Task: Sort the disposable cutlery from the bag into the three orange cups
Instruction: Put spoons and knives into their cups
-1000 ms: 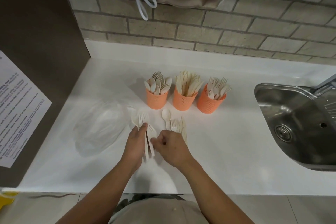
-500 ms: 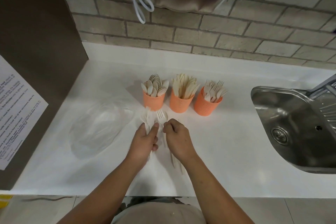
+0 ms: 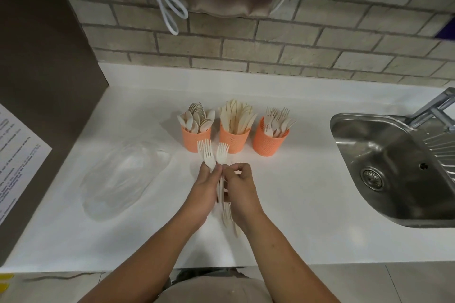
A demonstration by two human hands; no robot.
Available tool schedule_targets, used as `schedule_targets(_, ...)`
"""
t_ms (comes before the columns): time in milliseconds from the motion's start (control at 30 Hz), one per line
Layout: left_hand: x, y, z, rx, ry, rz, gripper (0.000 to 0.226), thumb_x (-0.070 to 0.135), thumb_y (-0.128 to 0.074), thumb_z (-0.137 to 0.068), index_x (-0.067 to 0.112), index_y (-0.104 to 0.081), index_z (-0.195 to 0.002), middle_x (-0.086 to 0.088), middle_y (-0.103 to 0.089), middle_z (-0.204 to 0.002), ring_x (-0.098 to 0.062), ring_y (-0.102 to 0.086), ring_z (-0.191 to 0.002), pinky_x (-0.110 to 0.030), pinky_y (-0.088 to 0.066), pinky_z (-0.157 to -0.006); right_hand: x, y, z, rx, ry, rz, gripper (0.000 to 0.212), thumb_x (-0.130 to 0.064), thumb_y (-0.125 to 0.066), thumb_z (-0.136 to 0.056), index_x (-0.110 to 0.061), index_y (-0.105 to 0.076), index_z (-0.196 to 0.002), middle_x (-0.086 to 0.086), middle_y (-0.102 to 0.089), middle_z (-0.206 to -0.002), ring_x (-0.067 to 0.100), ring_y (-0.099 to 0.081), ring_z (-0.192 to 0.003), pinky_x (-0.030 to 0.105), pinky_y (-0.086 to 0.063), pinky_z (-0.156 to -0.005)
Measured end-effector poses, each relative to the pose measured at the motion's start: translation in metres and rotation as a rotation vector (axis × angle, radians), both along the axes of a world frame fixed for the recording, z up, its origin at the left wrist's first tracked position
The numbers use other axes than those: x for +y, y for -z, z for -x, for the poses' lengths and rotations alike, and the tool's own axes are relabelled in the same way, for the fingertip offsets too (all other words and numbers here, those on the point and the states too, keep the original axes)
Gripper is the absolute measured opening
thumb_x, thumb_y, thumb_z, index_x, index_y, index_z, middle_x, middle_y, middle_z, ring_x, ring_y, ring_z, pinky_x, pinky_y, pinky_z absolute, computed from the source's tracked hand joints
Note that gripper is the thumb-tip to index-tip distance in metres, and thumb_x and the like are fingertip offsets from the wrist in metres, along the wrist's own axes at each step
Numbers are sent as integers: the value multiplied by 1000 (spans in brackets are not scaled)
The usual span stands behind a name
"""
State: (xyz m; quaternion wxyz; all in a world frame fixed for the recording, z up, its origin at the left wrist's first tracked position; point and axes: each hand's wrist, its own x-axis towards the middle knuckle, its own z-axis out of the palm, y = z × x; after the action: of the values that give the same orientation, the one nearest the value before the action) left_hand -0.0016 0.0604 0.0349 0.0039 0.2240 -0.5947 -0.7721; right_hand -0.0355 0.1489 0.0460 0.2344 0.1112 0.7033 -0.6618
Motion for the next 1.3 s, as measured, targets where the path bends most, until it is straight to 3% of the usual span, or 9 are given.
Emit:
schedule_targets(100, 13, -5, 6, 8, 56, 31, 25, 39, -44, -110, 35, -53, -133, 12, -71, -94, -9, -71, -80, -20, -51, -67, 9, -6, 5, -106, 55, 150, 31, -34, -57, -91, -10, -52, -111, 9, -60, -74, 20, -58, -57, 32, -44, -53)
schedule_targets(167, 20, -12, 9, -10, 105, -78, 29, 37, -50, -108, 15, -55, -126, -1, -52, -68, -17, -47, -53, -28, -36, -51, 20, -16, 11, -166, 8, 210, 28, -35, -54, -95, -7, -57, -99, 4, -45, -56, 23, -46, -46, 29, -38, -47)
schedule_targets(367, 16, -26, 17, 8, 490, -314, 34, 44, -56, -102, 13, -57, -89, -6, -35, -60, -11, -25, -46, -23, -21, -43, 62, -31, 42, 101, -257, 287, 31, -32, -52, -106, -13, -77, -108, 12, -61, -79, 29, -59, -83, 38, -48, -85)
schedule_targets(500, 24, -36, 33, 36, 592, -244, 34, 43, -57, -101, 10, -59, -102, -2, -43, -64, -10, -34, -49, -22, -32, -48, 84, -47, 65, 249, -300, 220, 30, -27, -55, -106, -13, -78, -94, 9, -56, -64, 16, -45, -54, 28, -36, -57)
schedule_targets(600, 33, -37, 48, 24, 467, -147, 31, 42, -65, -99, 13, -65, -110, -2, -63, -85, -13, -54, -70, -28, -48, -74, 97, -65, 89, 362, -226, 199, 33, -26, -56, -106, -8, -75, -87, 15, -51, -61, 19, -41, -49, 27, -33, -48)
schedule_targets(900, 31, 4, 48, -130, 141, 313, 28, 49, -67, -96, 32, -61, -117, 0, -64, -108, -12, -64, -94, -29, -50, -87, 121, -105, 184, 839, -51, -183, 33, -33, -53, -107, -5, -68, -97, 15, -63, -74, 17, -58, -60, 33, -52, -60)
schedule_targets(1000, 27, 14, 42, -155, 112, 392, 26, 45, -67, -97, 31, -60, -118, 0, -64, -106, -16, -65, -97, -26, -50, -84, 115, -89, 207, 841, -180, -283, 29, -34, -56, -103, -8, -64, -93, 14, -65, -81, 31, -61, -72, 43, -52, -69)
schedule_targets(1167, 15, 30, 30, -165, 103, 613, 30, 41, -70, -95, 28, -58, -119, 2, -63, -104, -12, -64, -90, -21, -49, -78, 105, -64, 217, 824, -319, -335, 7, -29, -64, -100, -25, -70, -102, -5, -72, -87, 7, -67, -81, 23, -50, -72)
schedule_targets(1300, 9, 41, 24, -180, 71, 755, 36, 41, -74, -92, 28, -56, -120, 3, -58, -105, -12, -61, -89, -17, -47, -77, 103, -44, 221, 851, -409, -491, 36, -28, -68, -96, -33, -58, -130, 2, -68, -98, 18, -62, -89, 27, -48, -76)
